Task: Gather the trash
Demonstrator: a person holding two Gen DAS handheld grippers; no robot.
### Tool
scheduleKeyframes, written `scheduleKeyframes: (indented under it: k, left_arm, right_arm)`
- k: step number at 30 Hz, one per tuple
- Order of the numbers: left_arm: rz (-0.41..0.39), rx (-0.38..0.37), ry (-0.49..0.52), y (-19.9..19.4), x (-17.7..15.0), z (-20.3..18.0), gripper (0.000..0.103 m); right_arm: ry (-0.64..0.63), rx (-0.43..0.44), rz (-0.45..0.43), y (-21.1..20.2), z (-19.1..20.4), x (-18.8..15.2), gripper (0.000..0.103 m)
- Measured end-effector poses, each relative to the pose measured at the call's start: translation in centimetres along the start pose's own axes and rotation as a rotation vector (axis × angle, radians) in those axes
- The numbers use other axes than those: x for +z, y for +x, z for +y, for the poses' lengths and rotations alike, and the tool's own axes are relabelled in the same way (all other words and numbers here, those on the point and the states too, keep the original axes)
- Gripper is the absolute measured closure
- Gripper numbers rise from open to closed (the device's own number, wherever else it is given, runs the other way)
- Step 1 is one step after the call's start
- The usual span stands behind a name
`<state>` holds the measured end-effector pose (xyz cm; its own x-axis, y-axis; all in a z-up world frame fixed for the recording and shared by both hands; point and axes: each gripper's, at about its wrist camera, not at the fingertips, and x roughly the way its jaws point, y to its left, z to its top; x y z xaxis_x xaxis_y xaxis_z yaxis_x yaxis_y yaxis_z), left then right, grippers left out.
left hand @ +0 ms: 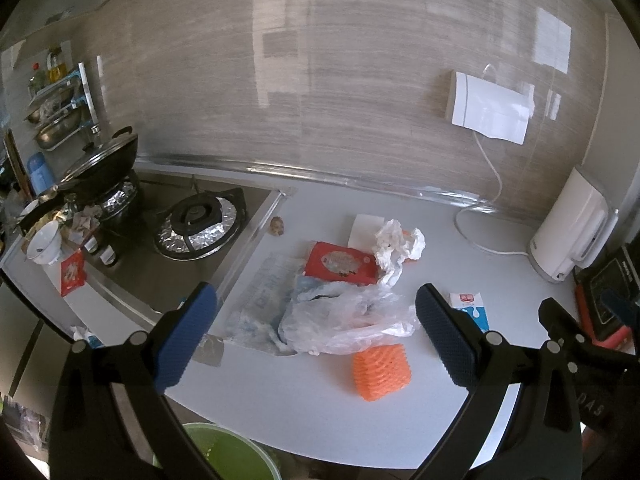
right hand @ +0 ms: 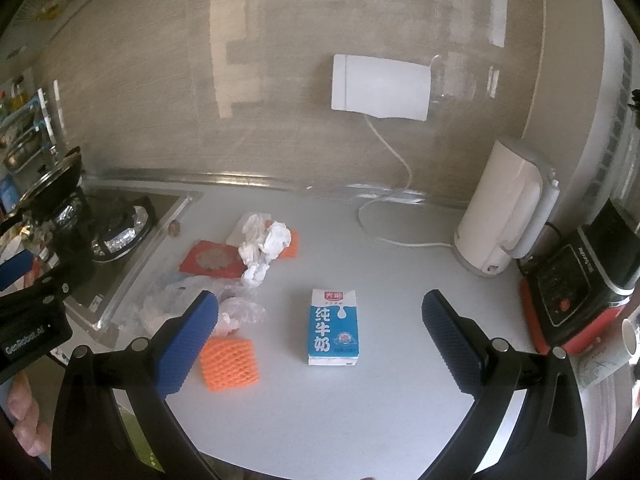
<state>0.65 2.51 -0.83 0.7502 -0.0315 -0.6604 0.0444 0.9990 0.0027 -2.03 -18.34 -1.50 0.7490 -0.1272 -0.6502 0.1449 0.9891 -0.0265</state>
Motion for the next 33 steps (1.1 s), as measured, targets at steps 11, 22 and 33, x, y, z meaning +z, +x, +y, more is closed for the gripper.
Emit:
scheduleKeyframes:
  k: [11, 22, 33]
  left_arm:
    - [-0.025, 0.012, 0.041, 3.6, -2.6, 1.4, 0.008]
    - [0.080, -0.051, 0.110, 9.8, -6.5, 1.3, 0.008]
    - [0.178, -0.100, 0.099, 14.4, -8.0, 3.9, 0.008]
  right_arm:
    - [-0.025, 0.016, 0.066, 5.3, 0.0, -2.3, 0.002]
    - [-0.015, 0.034, 0.222, 14.7, -0.8, -6.2, 0.002]
    - [0.050, 0.087, 0.319, 20.6, -2.3, -8.1, 0.002]
